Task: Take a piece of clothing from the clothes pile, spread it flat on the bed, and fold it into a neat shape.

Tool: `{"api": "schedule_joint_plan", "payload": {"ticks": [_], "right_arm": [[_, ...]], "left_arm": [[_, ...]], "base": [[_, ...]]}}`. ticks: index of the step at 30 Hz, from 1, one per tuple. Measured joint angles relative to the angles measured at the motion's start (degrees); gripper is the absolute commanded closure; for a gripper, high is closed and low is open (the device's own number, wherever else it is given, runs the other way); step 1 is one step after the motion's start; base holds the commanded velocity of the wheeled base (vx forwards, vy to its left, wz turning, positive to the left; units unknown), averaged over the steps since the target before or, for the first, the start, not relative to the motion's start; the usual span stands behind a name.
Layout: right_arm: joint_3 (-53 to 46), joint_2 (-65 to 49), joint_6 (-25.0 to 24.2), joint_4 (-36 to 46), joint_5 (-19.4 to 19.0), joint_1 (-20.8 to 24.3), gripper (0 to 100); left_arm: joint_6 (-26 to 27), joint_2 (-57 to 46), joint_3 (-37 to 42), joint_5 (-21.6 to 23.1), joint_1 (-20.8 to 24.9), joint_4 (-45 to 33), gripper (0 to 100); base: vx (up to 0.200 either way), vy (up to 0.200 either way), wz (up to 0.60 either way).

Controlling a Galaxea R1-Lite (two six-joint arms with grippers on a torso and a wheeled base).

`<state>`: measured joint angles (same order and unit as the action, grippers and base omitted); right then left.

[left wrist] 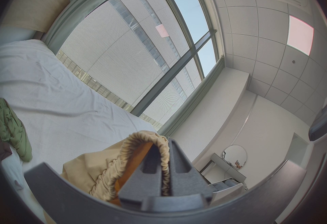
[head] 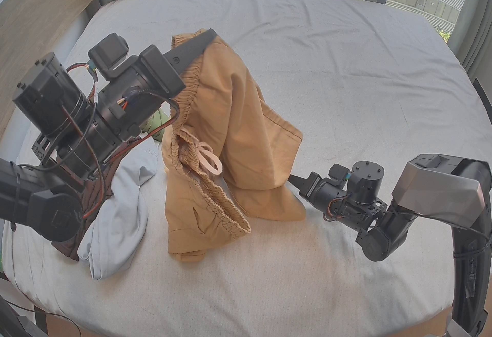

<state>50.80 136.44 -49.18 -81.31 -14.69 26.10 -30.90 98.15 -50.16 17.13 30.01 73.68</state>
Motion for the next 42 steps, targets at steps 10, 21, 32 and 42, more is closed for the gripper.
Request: {"api": "schedule_joint_plan", "payload": {"ticks": [10, 21, 32, 42], "right_arm": [[-10.3, -8.0, 1.0, -0.7, 0.0, -1.4, 0], [-17.3, -7.5, 5.5, -1.0, 0.0, -1.2, 0], [-18.9, -6.6, 3.5, -6.7, -0.5, 2.3, 0], [-18.9, -5.9, 2.5, -6.8, -0.5, 3.9, 100]], "left_arm": [[-0.1, 0.1, 0.2, 0.0, -0.5, 0.6, 100], [-0.1, 0.9, 0.3, 0.2, -1.9, 1.7, 100], [-0.1, 1.0, 0.2, 0.2, -1.9, 1.7, 100], [-0.1, 1.0, 0.2, 0.2, -1.9, 1.7, 100]], "base": [[0.000, 0.000, 0.00], [0.000, 0.000, 0.00], [0.000, 0.000, 0.00], [0.000, 0.000, 0.00]]}}
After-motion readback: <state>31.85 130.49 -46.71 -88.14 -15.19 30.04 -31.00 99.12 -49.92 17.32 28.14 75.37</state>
